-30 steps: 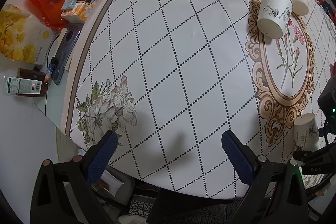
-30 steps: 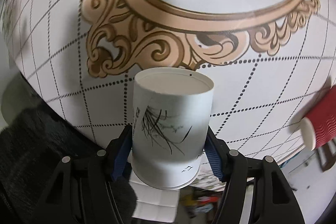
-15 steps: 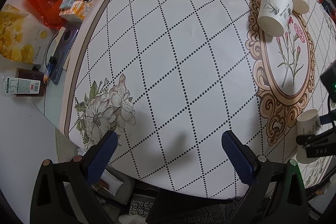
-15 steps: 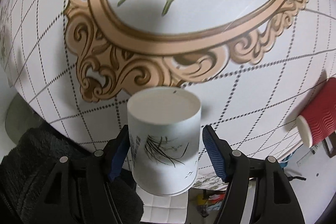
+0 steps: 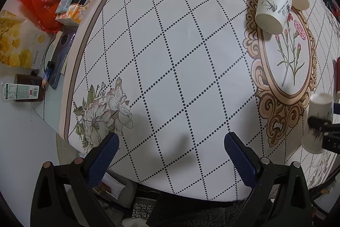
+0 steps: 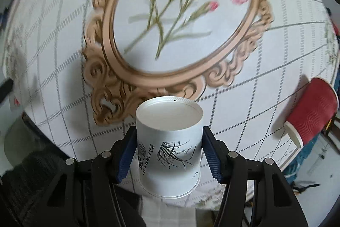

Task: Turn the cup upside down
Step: 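Rotate the right gripper to turn the white paper cup rim-down, then set the inverted cup on the floral print and open the right gripper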

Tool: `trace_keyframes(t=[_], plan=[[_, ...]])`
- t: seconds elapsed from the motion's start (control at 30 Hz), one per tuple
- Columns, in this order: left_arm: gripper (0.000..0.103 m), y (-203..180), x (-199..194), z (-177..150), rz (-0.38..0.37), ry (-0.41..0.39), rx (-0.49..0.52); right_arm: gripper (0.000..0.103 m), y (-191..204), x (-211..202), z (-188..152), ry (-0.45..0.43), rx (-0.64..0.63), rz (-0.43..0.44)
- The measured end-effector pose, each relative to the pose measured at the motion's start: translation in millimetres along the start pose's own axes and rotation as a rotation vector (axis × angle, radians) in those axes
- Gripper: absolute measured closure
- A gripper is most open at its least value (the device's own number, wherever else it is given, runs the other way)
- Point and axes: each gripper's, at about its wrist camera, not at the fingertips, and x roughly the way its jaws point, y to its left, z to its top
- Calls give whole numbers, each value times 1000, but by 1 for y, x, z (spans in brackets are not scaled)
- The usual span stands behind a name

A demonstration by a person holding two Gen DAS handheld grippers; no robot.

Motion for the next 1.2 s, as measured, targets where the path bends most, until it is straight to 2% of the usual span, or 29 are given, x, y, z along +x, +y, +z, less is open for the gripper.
trace_keyframes(t=[0.1,0.17,0.33,0.43,0.53,0.63,1.0,1.07,1.13,1.2], plan=[[1,-3,-1,2,-4,0,8,40,-13,-23,-8,-140,60,24],[1,-6,-2,4,-8,2,14,40,-14,-38,-18,-268,113,41],[1,-14,-2,5,0,2,40,40,-20,-45,-43,-556,208,42],[1,-20,-2,5,2,2,58,40,-13,-41,-57,-694,247,30],[1,-25,-3,4,1,-2,77,40,4,-17,-55,-725,273,23],[1,-29,-4,2,0,-8,94,40,15,-14,-69,-761,258,-10],[1,-44,-13,-2,-31,-59,154,39,26,-4,-85,-700,274,-38],[1,-46,-20,-4,-39,-78,174,32,26,-9,-92,-702,306,-28],[1,-49,-29,-9,-48,-107,197,19,24,-14,-101,-687,356,7],[1,-53,-38,-13,-50,-134,217,13,21,-22,-114,-669,414,24]])
